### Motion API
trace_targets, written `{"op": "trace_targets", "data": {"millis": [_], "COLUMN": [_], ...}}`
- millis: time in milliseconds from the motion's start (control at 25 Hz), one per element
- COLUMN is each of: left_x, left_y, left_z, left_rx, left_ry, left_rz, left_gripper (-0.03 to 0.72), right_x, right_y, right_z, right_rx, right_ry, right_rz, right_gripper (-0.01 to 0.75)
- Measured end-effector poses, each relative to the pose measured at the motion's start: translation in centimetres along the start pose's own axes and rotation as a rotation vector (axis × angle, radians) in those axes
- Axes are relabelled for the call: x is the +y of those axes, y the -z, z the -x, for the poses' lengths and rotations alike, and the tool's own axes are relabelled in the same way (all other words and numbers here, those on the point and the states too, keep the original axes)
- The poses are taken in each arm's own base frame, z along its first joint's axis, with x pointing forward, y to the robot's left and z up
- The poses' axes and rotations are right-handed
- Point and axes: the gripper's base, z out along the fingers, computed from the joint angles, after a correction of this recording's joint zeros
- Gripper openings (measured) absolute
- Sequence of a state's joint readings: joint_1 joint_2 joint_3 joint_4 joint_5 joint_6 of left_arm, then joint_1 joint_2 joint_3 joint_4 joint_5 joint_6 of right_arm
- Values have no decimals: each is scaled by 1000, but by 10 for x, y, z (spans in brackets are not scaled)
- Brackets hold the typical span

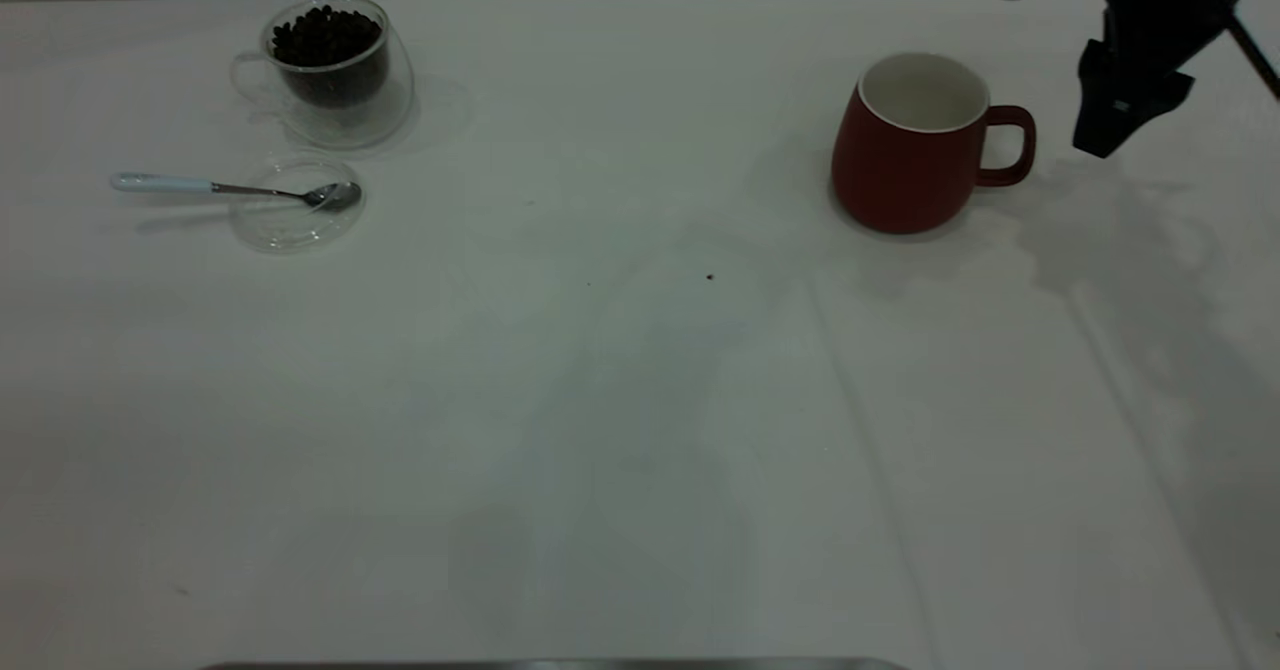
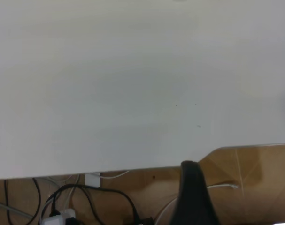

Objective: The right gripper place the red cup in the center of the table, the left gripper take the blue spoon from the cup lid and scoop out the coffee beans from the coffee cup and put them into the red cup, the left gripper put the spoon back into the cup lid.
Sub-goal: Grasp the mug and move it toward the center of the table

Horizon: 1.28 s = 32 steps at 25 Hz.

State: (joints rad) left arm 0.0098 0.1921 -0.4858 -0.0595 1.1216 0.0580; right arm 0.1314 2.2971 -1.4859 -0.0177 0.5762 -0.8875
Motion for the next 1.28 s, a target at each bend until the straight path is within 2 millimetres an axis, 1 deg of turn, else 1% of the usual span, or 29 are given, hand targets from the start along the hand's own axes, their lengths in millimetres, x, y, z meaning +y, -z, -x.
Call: {"op": "trace_targets", "data": {"millis": [160,360,560,1280], "left_x": [0,0,0,0], "left_y": [0,0,0,0], "left_z": [0,0,0,0], "left_rx": [0,0,0,0], "left_ry": [0,0,0,0], "left_rz": [0,0,0,0], "left_gripper": [586,586,586,586], "right_x": [-5,7,15,34], "right_y": [-13,-19,-20,-19], "right_z": [4,18,32,54], "right_rx": [4,-3,-36,-63], "right_ry": [53,136,187,254], "right_rz": [-4,2,-26,-34], "right_gripper": [546,546,546,546]}}
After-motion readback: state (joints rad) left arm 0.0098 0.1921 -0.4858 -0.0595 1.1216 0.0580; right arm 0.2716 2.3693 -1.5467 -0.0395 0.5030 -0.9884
